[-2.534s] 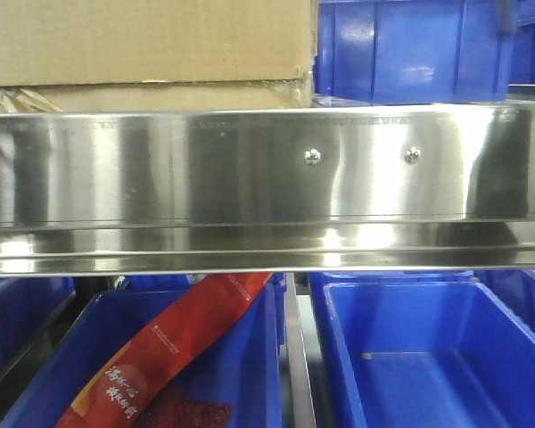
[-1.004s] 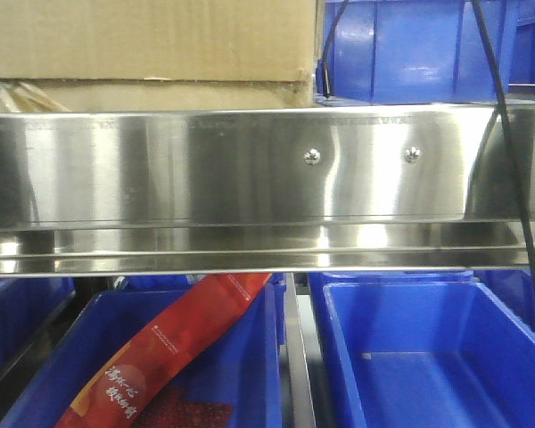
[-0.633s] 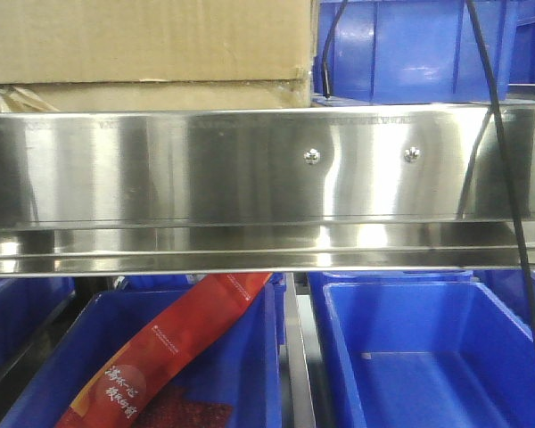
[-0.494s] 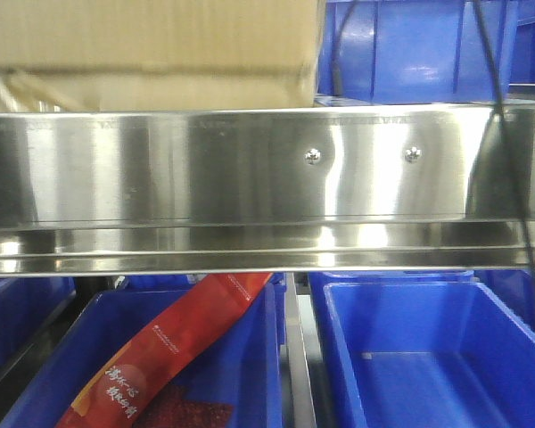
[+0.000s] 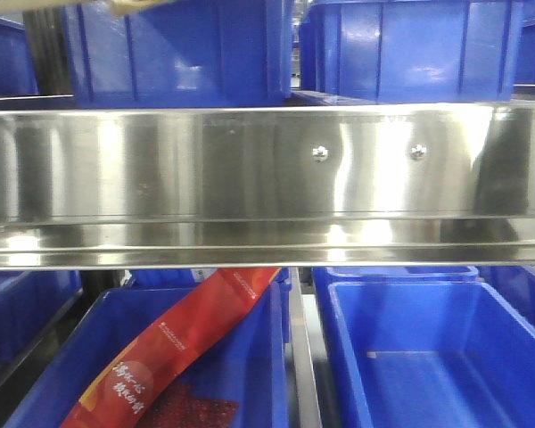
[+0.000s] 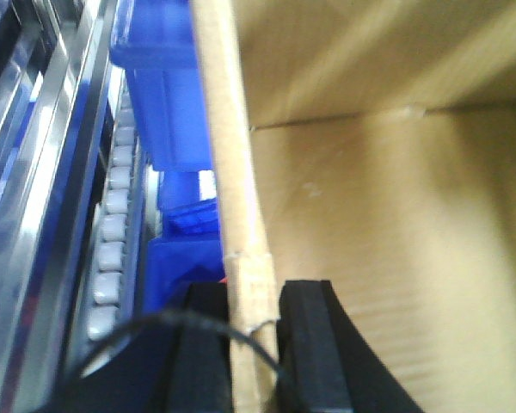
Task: Grab carton from right shelf to conveyor
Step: 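Lift the carton off the shelf with both grippers and pull it back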
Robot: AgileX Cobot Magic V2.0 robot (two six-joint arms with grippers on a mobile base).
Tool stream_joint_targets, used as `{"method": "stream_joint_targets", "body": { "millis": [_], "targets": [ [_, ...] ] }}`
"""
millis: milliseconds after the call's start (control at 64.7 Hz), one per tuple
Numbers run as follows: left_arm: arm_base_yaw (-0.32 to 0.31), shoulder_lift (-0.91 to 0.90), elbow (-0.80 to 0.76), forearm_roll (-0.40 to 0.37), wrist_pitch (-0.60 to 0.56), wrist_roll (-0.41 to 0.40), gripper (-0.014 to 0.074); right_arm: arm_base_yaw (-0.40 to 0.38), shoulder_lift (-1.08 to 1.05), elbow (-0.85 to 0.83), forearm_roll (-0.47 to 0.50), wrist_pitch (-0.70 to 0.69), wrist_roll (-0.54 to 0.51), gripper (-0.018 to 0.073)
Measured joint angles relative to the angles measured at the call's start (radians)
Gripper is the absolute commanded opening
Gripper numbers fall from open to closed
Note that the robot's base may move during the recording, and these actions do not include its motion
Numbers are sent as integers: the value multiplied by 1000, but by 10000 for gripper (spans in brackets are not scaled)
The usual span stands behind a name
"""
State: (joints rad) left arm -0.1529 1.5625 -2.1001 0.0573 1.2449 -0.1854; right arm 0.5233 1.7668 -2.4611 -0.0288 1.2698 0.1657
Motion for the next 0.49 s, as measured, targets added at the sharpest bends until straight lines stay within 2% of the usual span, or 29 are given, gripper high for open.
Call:
{"method": "stream_joint_targets", "body": {
  "millis": [93,294,371,494],
  "targets": [
    [-54,-4,0,36,9,-28,-16,-4,-65,118,-19,0,-3,-64],
    [-214,-5,0,156,35,-105,-16,-4,-235,399,-117,0,-4,-64],
    [-270,-5,2,190,42,-125,-16,-4,-284,477,-132,0,-4,-64],
    [-326,-5,19,216,50,-146,-16,-6,-338,538,-150,4,-4,-64]
  ]
}}
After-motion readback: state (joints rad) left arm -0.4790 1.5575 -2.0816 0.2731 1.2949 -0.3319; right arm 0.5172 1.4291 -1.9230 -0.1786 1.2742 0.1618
